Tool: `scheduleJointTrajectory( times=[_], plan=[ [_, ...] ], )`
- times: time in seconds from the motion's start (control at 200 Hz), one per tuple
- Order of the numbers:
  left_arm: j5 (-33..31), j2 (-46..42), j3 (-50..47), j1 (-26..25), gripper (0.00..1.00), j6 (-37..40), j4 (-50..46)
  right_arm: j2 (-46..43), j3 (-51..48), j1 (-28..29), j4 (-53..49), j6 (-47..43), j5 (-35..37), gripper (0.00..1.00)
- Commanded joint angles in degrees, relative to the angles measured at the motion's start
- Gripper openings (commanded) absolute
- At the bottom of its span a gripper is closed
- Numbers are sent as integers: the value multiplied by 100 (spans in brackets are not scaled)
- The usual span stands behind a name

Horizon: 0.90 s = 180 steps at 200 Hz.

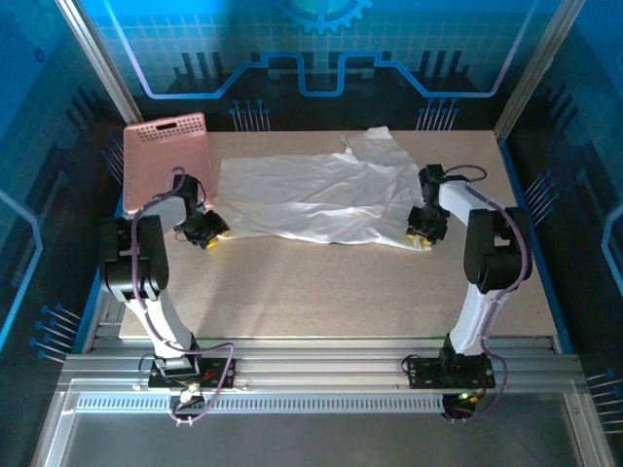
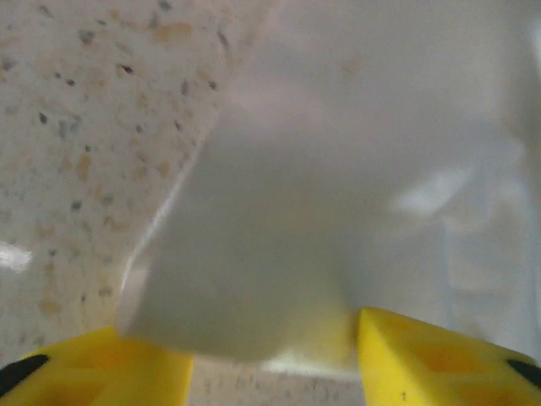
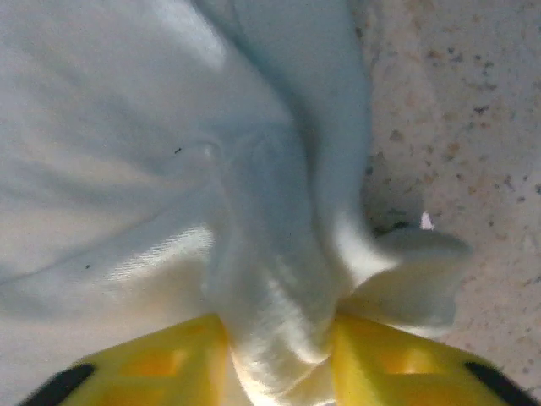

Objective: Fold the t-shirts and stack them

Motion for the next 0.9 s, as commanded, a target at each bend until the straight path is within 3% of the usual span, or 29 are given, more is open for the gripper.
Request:
scheduleJointTrajectory(
  times=[0.0,0.055,0.125,0.34,0.64,0.77,0.895],
  plan=[
    [-381,178,180,30,17,34,128,-42,103,-85,-259,151,318,16],
    [-591,100,138,74,6,119,-19,-184,66,-94,-351,132,412,10],
    [-767,-136,10,175,1,208,-122,-411,12,-98,-506,88,563,3],
    [-951,-927,-616,449,0,396,-434,-1074,-368,-232,-996,159,913,3],
    [-497,-1864,-1926,465,1,7,-451,-1840,-1514,-288,-1093,533,818,4],
    [-422,-2177,-2395,455,10,-197,-561,-1845,-1838,-296,-1071,652,801,13],
    [-299,-2746,-2562,456,27,-402,-820,-2062,-1807,-296,-1090,731,866,36]
  ],
)
